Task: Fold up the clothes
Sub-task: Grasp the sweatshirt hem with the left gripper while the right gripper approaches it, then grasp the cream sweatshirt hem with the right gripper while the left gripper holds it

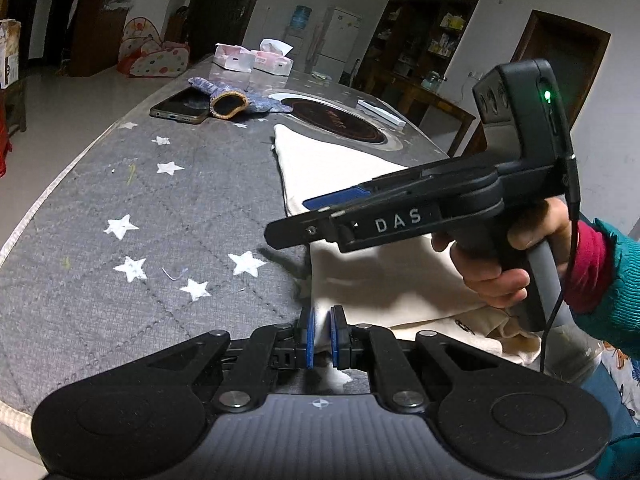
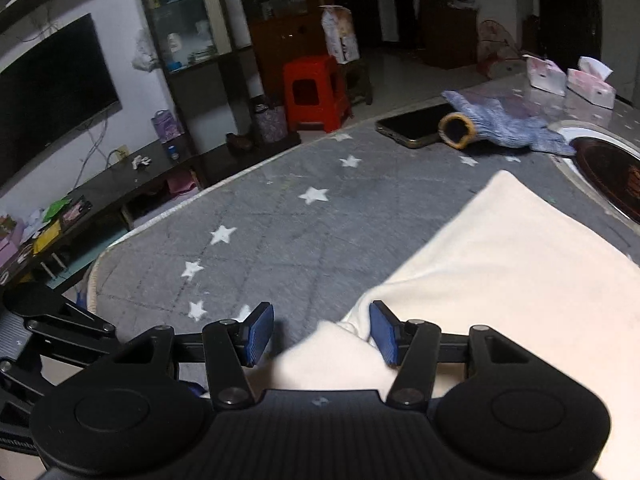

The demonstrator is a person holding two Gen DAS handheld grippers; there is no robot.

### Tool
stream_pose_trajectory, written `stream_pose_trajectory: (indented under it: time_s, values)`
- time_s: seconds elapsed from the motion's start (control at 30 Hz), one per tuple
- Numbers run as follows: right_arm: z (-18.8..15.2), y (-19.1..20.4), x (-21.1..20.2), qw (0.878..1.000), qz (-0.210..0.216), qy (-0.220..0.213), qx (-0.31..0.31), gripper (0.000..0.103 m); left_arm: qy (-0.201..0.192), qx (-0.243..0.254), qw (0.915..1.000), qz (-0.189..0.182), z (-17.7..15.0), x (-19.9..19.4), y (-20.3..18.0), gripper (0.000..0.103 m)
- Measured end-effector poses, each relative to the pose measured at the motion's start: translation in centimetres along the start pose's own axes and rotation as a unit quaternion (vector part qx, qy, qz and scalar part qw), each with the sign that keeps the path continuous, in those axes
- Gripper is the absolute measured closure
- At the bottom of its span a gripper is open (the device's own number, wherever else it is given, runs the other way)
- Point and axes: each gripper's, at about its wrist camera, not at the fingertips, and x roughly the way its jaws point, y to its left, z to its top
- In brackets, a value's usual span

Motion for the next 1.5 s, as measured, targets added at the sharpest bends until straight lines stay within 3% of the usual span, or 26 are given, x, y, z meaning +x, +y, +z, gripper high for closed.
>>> stream_pose_trajectory:
  time_s: [0.37, 0.47, 0.57, 0.73, 0.87, 1.13, 1.3, 1.4, 1.5]
  values:
    - [0.7, -0.8, 0.2, 1.000, 0.009, -0.003, 0.016, 0.049, 0.004, -0.002, 1.0000, 0.002, 0.1, -0.1, 0.0, 0.091]
    - [0.8, -0.8, -1.7, 1.000, 0.005, -0.018, 0.011, 0.049, 0.006, 0.006, 0.9999, 0.006, 0.3, -0.1, -0.2, 0.090]
    - [0.4, -1.3, -4.5, 0.999, -0.028, -0.028, 0.001, 0.049, 0.002, 0.016, 0.9998, 0.009, 0.6, -0.3, -0.6, 0.090]
    - [-1.8, -2.8, -8.6, 0.996, -0.092, -0.017, -0.003, 0.049, -0.019, 0.033, 0.9993, 0.003, 2.1, -0.6, -1.6, 0.090]
    - [-4.0, -3.1, -10.1, 0.994, -0.112, -0.011, 0.004, 0.049, -0.030, 0.048, 0.9983, -0.009, 3.6, 0.5, -2.9, 0.090]
    - [-7.3, -3.4, -11.1, 0.992, -0.124, -0.004, 0.029, 0.049, -0.034, 0.060, 0.9969, -0.040, 5.5, 4.1, -4.4, 0.090]
    - [-8.8, -4.1, -11.3, 0.990, -0.129, 0.000, 0.050, 0.049, 0.003, 0.028, 0.9993, -0.023, 5.5, 7.3, -2.9, 0.091]
    - [-9.0, -4.0, -11.9, 0.990, -0.128, -0.005, 0.051, 0.050, 0.000, 0.011, 0.9994, -0.033, 5.7, 7.0, -2.3, 0.091]
    - [-9.1, -3.7, -13.1, 0.990, -0.128, -0.016, 0.053, 0.050, -0.006, 0.029, 0.9990, -0.033, 5.6, 5.9, -2.8, 0.090]
